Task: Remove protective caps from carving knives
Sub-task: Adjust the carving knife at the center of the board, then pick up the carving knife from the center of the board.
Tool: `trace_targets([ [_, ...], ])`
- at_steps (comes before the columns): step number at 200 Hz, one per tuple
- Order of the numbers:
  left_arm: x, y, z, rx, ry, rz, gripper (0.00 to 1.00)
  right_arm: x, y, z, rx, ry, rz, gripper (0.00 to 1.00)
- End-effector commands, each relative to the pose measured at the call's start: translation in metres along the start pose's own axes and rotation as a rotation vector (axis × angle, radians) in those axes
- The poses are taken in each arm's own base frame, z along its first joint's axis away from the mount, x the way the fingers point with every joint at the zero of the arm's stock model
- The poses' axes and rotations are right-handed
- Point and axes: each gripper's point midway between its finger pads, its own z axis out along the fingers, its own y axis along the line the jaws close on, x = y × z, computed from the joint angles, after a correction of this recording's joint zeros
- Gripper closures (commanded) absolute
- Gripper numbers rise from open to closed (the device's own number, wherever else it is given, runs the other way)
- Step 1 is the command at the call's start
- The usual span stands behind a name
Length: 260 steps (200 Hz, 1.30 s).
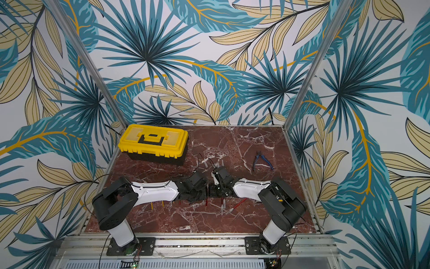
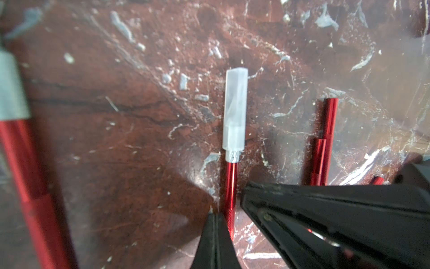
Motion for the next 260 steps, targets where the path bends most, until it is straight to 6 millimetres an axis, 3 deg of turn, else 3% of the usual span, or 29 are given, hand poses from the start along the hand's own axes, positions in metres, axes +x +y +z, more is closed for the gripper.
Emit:
trace_targets([
  [1,-0.001,0.018,-0.009,-0.08,0.007,0.008,0.94,0.03,-0.034,-0.001,0.113,0.078,0.027,1.0],
  [59,-0.03,-0.015,-0.04,-0.025,-0.089,0.069,0.85,0.016,-0.016,-0.032,0.053,-0.005,0.004,0.99],
  [112,-0.02,-0.027,-0.031,-0.024,-0.068,0.118,0.76,0.002,-0.003,-0.06,0.012,-0.087,-0.015,0.97],
  [179,-0.024,-0.023,-0.018,-0.072,-0.078,0.112,0.54,0.007,-0.014,-0.073,0.039,-0.101,0.009,0.91],
  [205,-0.028,-0.026,-0.014,-0.088,-0.083,0.114,0.54,0.01,-0.018,-0.07,0.038,-0.09,0.017,0.91],
  [260,-0.028,-0.019,-0.004,-0.161,-0.058,0.133,0.67,0.011,-0.021,-0.07,0.039,-0.093,0.026,0.91],
])
